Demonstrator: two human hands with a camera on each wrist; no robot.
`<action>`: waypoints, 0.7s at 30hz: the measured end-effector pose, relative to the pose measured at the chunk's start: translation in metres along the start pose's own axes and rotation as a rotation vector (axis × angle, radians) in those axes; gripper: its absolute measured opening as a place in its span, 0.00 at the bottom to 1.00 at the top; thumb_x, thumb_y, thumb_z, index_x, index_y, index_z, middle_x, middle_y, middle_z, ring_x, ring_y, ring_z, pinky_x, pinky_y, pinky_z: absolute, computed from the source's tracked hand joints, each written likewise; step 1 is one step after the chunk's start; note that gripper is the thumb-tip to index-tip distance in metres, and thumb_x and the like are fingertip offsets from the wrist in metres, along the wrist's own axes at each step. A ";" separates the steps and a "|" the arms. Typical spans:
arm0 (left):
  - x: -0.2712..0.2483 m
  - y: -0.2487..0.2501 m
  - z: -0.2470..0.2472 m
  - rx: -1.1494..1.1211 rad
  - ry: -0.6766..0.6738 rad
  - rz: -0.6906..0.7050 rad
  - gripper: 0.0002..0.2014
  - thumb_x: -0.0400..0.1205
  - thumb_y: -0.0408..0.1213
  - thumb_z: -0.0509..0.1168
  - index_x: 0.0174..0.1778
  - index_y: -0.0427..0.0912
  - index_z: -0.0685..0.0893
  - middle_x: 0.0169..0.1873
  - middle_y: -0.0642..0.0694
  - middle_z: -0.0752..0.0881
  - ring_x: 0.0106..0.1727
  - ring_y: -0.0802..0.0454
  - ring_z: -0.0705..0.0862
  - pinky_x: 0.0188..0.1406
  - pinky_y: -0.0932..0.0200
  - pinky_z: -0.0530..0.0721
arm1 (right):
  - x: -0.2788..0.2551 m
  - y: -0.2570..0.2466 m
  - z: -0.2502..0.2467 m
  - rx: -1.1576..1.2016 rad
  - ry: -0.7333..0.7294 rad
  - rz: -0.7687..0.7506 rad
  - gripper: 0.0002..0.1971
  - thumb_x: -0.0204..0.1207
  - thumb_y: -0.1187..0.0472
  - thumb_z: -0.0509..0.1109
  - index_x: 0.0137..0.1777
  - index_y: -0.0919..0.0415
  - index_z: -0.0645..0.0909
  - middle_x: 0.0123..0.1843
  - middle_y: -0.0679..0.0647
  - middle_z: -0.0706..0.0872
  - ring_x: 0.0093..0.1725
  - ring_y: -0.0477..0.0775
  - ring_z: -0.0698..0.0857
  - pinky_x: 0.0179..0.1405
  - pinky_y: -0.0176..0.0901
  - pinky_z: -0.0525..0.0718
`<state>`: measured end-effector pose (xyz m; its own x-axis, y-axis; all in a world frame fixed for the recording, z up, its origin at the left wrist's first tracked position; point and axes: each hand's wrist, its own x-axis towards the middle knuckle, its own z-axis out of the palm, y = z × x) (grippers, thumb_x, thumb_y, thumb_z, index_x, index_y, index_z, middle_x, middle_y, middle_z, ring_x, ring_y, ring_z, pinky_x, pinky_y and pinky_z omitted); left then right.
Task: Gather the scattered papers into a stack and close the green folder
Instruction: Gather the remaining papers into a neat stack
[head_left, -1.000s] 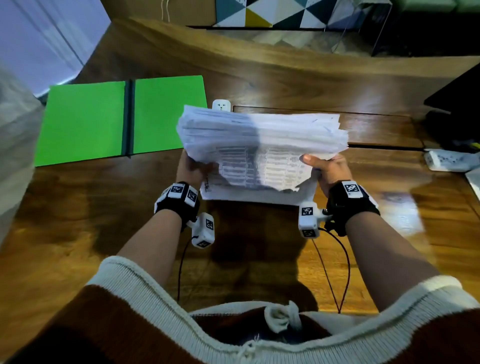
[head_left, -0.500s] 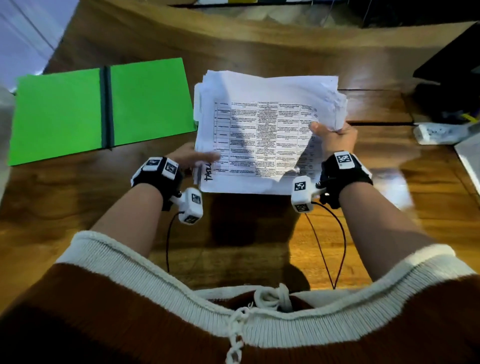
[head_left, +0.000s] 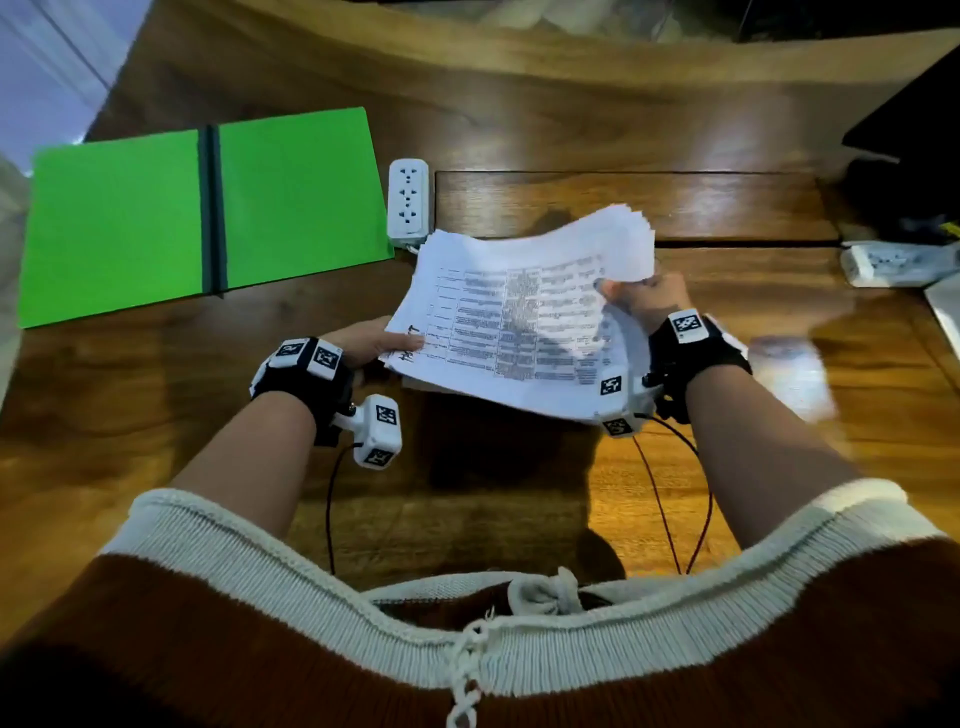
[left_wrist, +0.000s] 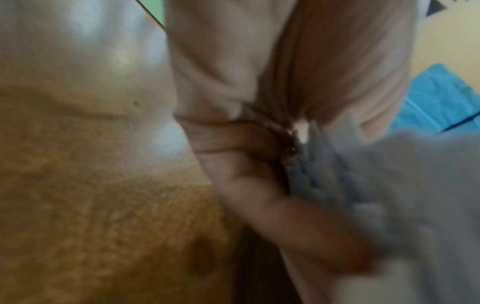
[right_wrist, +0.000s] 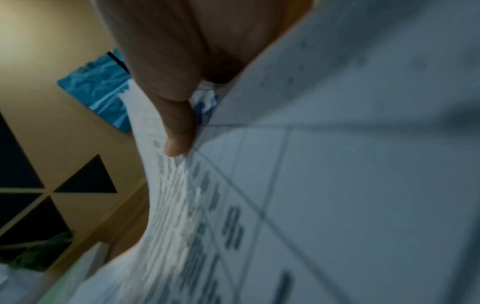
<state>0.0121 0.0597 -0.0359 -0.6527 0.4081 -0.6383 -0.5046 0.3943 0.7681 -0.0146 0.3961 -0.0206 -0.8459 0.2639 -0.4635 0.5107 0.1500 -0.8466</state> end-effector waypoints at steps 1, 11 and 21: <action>0.002 -0.004 0.001 0.019 0.023 -0.048 0.43 0.54 0.57 0.82 0.63 0.43 0.78 0.51 0.47 0.90 0.48 0.51 0.90 0.45 0.59 0.88 | 0.003 0.010 0.001 -0.015 -0.001 0.046 0.20 0.69 0.61 0.80 0.59 0.68 0.85 0.51 0.57 0.90 0.49 0.56 0.89 0.50 0.43 0.86; 0.008 -0.016 0.004 0.077 0.201 -0.205 0.22 0.84 0.34 0.63 0.74 0.39 0.68 0.56 0.44 0.82 0.41 0.50 0.80 0.48 0.51 0.86 | -0.020 0.043 -0.020 0.200 -0.359 0.403 0.28 0.68 0.58 0.77 0.70 0.58 0.79 0.67 0.58 0.83 0.66 0.63 0.83 0.68 0.56 0.79; -0.004 -0.012 -0.009 -0.080 0.157 -0.206 0.28 0.75 0.42 0.68 0.71 0.39 0.73 0.45 0.39 0.85 0.34 0.47 0.78 0.35 0.58 0.74 | -0.029 0.038 -0.027 0.255 -0.316 0.354 0.28 0.56 0.56 0.81 0.59 0.63 0.87 0.60 0.61 0.88 0.62 0.66 0.85 0.70 0.63 0.75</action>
<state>0.0158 0.0459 -0.0419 -0.6083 0.1908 -0.7704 -0.6746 0.3872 0.6285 0.0330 0.4200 -0.0324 -0.6541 -0.0492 -0.7548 0.7526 -0.1428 -0.6428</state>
